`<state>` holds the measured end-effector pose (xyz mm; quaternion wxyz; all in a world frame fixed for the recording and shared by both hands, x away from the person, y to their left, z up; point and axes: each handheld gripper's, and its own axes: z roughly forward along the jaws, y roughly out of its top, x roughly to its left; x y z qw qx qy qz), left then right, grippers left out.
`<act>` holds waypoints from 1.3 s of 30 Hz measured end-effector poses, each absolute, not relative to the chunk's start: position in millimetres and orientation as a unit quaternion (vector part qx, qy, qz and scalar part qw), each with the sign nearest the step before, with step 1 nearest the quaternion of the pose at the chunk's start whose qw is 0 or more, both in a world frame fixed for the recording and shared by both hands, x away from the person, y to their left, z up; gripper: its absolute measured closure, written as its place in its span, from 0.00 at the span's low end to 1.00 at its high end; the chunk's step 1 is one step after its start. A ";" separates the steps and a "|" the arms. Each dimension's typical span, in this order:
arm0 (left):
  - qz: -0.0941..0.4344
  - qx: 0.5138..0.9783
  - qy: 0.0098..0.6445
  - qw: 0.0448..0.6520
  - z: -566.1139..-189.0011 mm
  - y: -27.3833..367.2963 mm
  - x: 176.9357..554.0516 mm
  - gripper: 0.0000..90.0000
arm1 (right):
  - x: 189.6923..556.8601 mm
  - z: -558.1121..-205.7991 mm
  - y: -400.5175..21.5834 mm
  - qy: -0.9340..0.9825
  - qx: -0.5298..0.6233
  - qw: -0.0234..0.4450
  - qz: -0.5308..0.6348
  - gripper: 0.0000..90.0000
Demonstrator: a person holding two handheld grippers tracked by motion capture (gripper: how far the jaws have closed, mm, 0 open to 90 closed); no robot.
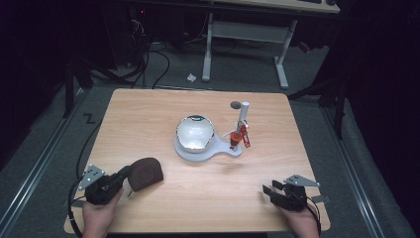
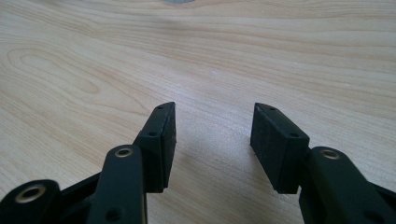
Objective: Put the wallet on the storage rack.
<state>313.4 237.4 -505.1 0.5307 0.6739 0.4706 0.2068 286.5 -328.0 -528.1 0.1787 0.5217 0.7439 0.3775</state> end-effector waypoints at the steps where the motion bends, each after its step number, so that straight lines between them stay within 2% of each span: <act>1: 0.210 0.675 0.467 0.532 -503.7 235.8 312.5 0.98 | 286.5 -528.0 -328.1 0.744 0.522 0.179 0.378 0.56; 18: 0.238 0.673 0.437 0.547 -479.7 219.6 306.2 0.98 | 286.4 -527.3 -330.0 0.742 0.521 0.183 0.380 0.57; 39: 0.231 0.688 0.399 0.561 -448.2 168.7 328.6 0.98 | 285.0 -525.9 -333.0 0.739 0.522 0.182 0.386 0.57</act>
